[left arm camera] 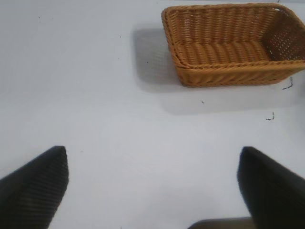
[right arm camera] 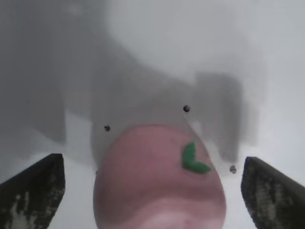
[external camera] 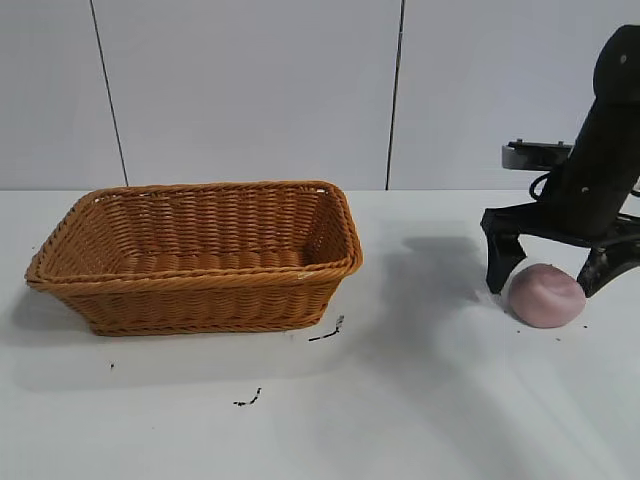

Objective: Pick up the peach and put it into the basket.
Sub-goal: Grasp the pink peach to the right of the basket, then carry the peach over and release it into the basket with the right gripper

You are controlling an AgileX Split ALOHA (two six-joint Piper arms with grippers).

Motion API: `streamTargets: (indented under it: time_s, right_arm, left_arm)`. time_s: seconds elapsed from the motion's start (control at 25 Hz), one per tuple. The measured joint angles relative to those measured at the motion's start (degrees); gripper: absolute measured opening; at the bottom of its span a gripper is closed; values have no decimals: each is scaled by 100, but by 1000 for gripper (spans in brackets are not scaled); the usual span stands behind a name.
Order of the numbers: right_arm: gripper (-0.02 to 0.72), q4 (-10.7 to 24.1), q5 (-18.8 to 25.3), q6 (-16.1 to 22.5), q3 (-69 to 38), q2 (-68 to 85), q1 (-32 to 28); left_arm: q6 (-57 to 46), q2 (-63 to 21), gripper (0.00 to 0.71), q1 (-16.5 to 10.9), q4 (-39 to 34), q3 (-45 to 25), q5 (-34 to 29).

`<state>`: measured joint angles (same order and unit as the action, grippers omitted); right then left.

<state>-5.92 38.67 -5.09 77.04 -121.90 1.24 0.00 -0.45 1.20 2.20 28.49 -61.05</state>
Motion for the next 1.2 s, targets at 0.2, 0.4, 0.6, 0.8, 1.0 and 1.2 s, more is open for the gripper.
streamTargets:
  time_s: [0.2, 0.4, 0.6, 0.8, 1.0, 1.2]
  right_arm:
    - [557, 0, -69, 0, 8, -19, 0]
    - [73, -4, -3, 0, 13, 2, 0]
    - [-8, -4, 59, -26, 26, 262, 0]
    - [-8, 1, 266, -45, 91, 993, 0]
    - [-8, -37, 1185, -45, 937, 1327, 0]
    - [-8, -304, 1628, -45, 1970, 1250, 56]
  left_arm:
    - [0, 0, 693, 0, 0, 0, 0]
    - [0, 0, 693, 0, 0, 0, 0]
    - [0, 0, 693, 0, 0, 0, 0]
    - [0, 0, 693, 0, 0, 0, 0]
    - [0, 0, 693, 0, 0, 0, 0]
    - [0, 0, 693, 0, 0, 0, 0]
